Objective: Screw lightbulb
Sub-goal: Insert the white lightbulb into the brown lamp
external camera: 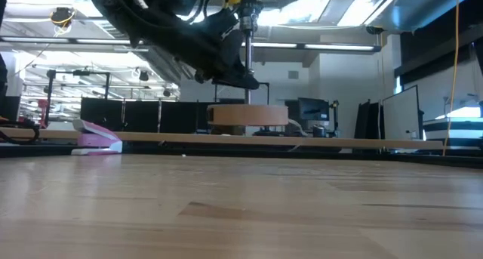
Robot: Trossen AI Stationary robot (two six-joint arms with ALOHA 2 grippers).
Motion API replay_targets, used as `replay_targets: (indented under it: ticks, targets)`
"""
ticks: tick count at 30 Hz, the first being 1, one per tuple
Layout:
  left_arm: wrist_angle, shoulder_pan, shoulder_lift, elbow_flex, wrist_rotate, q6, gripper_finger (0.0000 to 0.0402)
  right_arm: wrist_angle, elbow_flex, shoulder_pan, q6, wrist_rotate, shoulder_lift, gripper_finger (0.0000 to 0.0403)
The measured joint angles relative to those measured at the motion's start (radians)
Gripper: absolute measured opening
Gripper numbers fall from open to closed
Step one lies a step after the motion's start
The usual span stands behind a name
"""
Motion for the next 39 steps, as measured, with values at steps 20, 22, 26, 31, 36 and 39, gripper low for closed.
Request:
replay_targets:
  ticks: [20,22,26,31,36,39]
  targets:
    - [-0.081,-0.007,-0.003,0.019,0.001,0.007,0.0027,0.098,-0.004,0.053,0.003,0.072,0.073,0.015]
    - [-0.082,-0.007,-0.004,0.019,0.002,0.008,0.0027,0.1,-0.004,0.053,0.003,0.066,0.074,0.0163]
    - [-0.081,-0.007,-0.007,0.02,0.007,0.031,0.003,0.089,-0.002,0.053,-0.015,0.049,0.084,0.0223]
    - [-0.074,-0.006,-0.008,0.022,0.004,0.04,0.0027,0.081,0.009,0.053,-0.017,0.056,0.08,0.027]
    - [-0.079,-0.006,-0.008,0.022,0.006,0.041,0.0032,0.004,0.042,0.053,-0.017,0.038,0.068,0.0282]
    - [-0.076,-0.006,-0.008,0.022,0.035,0.049,0.0027,-0.073,0.055,0.054,-0.01,0.0,0.039,0.028]
